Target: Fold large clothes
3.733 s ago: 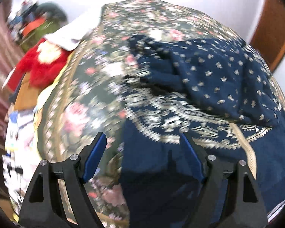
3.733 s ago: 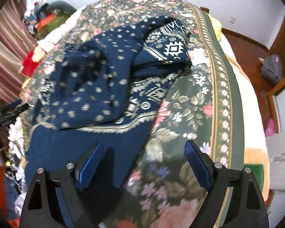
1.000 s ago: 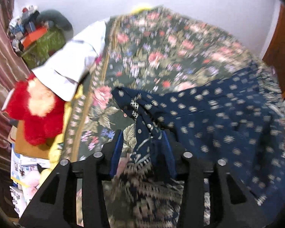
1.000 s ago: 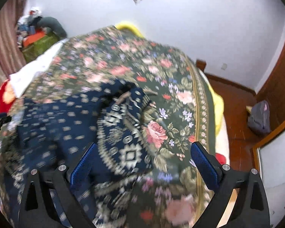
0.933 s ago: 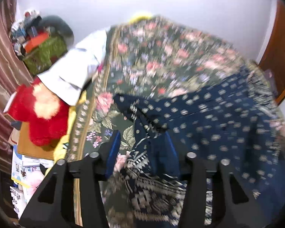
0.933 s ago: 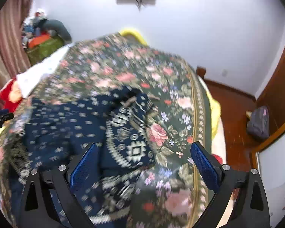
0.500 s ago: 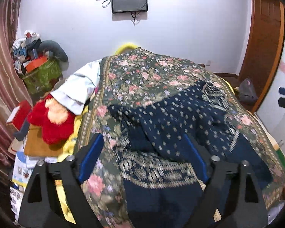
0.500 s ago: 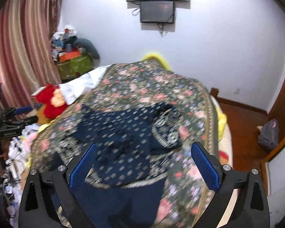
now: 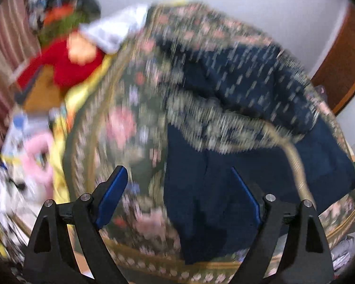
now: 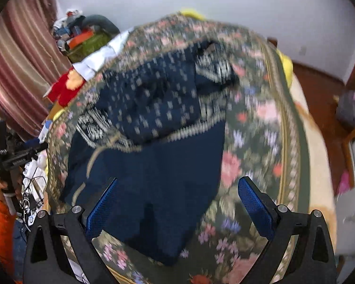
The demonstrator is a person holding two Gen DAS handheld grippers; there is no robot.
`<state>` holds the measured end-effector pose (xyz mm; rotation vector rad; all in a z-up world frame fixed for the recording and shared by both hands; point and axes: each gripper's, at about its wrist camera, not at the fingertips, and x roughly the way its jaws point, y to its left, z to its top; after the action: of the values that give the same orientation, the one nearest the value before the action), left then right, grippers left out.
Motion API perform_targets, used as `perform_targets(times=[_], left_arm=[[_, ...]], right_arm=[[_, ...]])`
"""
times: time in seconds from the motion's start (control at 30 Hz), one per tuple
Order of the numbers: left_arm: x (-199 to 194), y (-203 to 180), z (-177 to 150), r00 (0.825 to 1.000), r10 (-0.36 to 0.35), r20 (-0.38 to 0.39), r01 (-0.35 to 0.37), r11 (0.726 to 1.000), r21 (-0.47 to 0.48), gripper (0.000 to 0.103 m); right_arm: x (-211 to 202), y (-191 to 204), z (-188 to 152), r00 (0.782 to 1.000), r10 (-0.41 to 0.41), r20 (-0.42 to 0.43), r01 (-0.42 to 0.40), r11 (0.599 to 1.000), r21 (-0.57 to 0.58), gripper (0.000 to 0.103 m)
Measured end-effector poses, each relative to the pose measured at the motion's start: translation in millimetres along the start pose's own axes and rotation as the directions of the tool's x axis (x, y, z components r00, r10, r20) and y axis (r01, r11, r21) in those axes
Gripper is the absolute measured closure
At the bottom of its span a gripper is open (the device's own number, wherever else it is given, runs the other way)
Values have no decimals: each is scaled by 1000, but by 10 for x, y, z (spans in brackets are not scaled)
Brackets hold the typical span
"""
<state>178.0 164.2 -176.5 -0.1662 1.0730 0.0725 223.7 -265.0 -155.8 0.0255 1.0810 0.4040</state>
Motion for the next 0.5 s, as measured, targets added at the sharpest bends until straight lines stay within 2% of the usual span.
perform_targets(times=[0.13, 0.27, 0.33, 0.37, 0.43, 0.5], left_arm=[[364, 144, -338, 994, -23, -109, 14, 997, -75, 16], [613, 173, -592, 977, -98, -191, 71, 987, -145, 17], [686, 121, -701, 968, -143, -209, 110, 981, -160, 19], [704, 96, -739, 965, -164, -207, 130, 977, -168, 22], [726, 63, -803, 962, -203, -184, 165, 966, -201, 24], [733, 48, -827, 964, -209, -162, 169, 959, -227, 27]], right_arm=[[175, -93, -187, 997, 46, -56, -44, 998, 53, 5], [337, -129, -354, 987, 110, -113, -100, 990, 96, 25], [339, -126, -398, 989, 114, -89, -104, 988, 110, 26], [336, -120, -409, 990, 118, -82, -109, 988, 112, 30], [323, -84, -413, 988, 139, -73, -132, 986, 101, 32], [327, -5, -413, 988, 142, -65, -139, 989, 60, 38]])
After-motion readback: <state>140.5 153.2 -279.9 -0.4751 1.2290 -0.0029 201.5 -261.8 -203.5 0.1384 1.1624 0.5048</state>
